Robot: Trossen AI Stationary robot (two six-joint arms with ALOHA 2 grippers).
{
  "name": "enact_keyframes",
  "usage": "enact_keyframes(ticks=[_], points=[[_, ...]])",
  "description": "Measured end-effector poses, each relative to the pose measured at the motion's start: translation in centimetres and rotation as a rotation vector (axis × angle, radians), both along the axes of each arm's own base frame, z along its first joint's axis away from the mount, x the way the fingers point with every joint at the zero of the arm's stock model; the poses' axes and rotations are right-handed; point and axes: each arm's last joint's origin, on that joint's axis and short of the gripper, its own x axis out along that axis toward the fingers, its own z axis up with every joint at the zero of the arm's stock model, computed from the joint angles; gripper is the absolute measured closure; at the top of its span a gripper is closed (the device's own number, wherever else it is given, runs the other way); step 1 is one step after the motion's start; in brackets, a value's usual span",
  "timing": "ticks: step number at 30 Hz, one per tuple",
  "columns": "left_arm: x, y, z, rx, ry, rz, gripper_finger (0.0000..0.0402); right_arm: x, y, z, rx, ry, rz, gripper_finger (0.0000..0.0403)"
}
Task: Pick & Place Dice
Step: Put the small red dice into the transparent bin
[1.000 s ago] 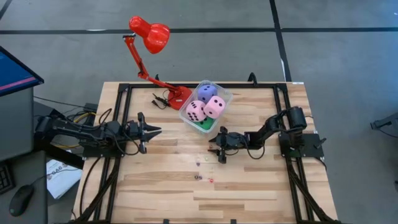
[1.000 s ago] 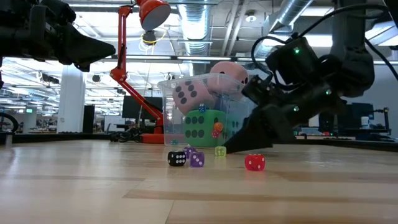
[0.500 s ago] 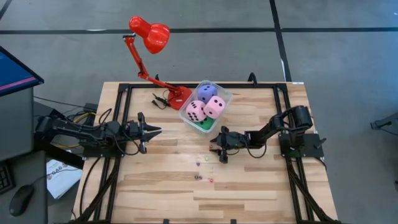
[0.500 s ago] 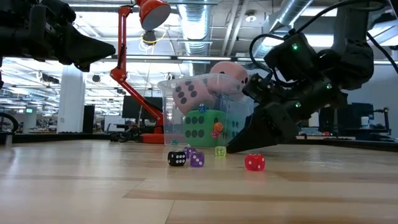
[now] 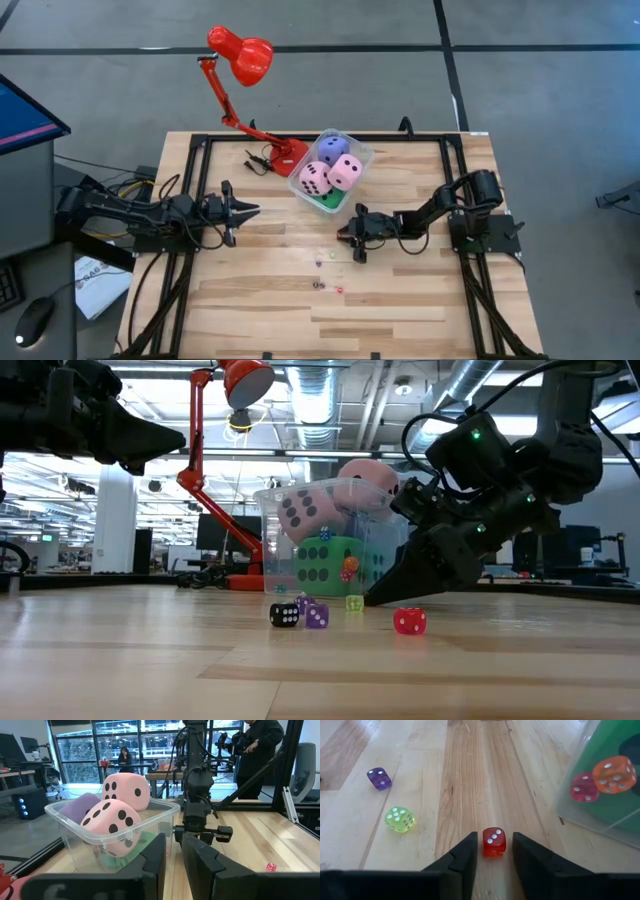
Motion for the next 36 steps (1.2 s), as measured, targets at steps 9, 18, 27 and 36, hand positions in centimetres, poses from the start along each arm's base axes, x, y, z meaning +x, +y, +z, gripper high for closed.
enact_keyframes(ticks=[9, 18, 27, 36], points=[[0.0, 0.0, 0.0, 0.0, 0.0, 0.0, 0.0349, 0.0, -0.01, -0.01, -0.002, 0.001, -0.003, 0.0319], [0.0, 0.0, 0.0, 0.0, 0.0, 0.0, 0.0349, -0.02, -0.01, -0.02, -0.002, 0.001, -0.003, 0.0333], [0.0, 0.0, 0.0, 0.0, 0.0, 0.0, 0.0349, -0.02, -0.01, -0.03, -0.002, 0.002, -0.003, 0.0339], [0.0, 0.0, -0.01, 0.0, 0.001, 0.0, 0.0349, -0.02, -0.01, -0.02, -0.001, -0.002, -0.003, 0.0343]])
